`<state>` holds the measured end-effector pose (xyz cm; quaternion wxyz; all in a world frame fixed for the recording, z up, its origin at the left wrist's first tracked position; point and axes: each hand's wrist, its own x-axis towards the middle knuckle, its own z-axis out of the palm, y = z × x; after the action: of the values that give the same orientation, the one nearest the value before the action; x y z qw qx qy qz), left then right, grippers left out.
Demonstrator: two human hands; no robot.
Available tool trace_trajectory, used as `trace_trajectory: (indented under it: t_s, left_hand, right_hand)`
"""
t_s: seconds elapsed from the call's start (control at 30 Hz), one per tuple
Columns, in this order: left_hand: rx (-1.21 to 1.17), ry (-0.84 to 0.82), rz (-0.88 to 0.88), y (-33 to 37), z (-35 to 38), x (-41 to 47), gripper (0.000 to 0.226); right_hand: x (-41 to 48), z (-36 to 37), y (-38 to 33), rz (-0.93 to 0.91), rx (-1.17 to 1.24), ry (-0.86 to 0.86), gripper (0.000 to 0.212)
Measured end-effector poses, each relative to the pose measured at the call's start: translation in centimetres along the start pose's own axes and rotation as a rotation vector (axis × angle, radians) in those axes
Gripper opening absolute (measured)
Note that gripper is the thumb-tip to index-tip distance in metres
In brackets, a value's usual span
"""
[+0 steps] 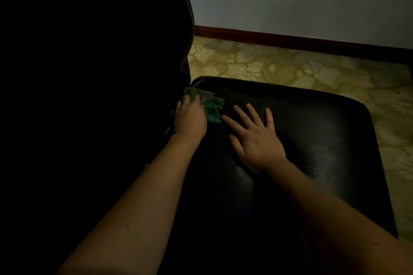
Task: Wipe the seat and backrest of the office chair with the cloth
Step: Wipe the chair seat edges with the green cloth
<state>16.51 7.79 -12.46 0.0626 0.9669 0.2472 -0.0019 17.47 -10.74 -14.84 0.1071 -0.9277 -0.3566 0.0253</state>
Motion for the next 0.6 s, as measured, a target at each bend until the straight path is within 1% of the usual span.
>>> trace_trajectory:
  t_s: [0.1,0.23,0.33,0.6]
  left_hand:
    - [-0.010,0.049,-0.016,-0.7,0.1,-0.6,0.049]
    - [0.056,0.061,-0.040,-1.1,-0.1,-2.3,0.045]
    - [0.064,0.072,-0.071,-1.1,0.0,-3.5,0.042]
    - [-0.024,0.132,-0.019,-0.6,1.1,-1.6,0.042]
  right_hand:
    - [0.0,0.0,0.0,-0.001,-0.003,-0.006,0.060]
    - [0.1,0.1,0.1,-0.003,-0.006,0.000,0.060]
    - [0.1,0.1,0.1,-0.003,-0.008,-0.006,0.060]
    - [0.1,0.1,0.0,0.000,-0.004,-0.001,0.060]
